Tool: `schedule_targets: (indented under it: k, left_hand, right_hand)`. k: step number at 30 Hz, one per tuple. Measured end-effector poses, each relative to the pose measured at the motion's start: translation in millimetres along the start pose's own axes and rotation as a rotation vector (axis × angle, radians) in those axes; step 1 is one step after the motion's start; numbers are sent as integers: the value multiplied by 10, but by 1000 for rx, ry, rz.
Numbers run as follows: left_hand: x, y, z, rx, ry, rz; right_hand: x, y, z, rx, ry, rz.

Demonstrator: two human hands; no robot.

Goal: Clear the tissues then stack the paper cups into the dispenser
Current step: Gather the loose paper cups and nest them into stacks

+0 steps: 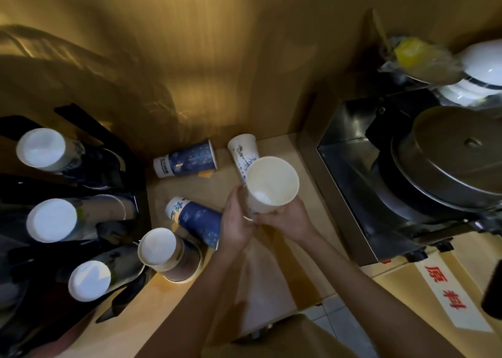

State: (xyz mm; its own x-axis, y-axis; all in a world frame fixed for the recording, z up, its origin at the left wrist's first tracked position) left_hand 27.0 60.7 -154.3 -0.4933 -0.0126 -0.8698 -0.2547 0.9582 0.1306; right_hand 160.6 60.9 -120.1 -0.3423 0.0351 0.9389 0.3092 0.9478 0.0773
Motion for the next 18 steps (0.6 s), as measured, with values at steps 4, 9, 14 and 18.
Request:
schedule_targets:
  k: [4, 9, 14, 18]
  left_hand:
    - [34, 7, 52, -8, -33, -81]
    - [14, 8, 87, -9, -108, -131]
    - [18, -26, 48, -32, -61, -125]
    - [76, -34, 32, -44, 49, -194]
  right_hand:
    - [-89, -21, 104, -36, -273, -92]
    - [-98, 55, 108, 52, -301, -68]
    - [-63, 113, 36, 167, -200, -57]
    - [-16, 147, 4, 247, -245, -101]
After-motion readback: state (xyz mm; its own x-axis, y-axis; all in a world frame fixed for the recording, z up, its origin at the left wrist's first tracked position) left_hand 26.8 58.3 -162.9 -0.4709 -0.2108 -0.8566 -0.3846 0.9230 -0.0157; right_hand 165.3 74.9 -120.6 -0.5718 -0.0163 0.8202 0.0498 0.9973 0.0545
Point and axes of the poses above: each hand's wrist, its own y-axis towards the middle knuckle, its own z-axis out of the palm, x = y × z, the point moved 6 cm from there along y, towards the middle knuckle, and after that the axes turned 15 degrees about -x, right-handed, at the moved point
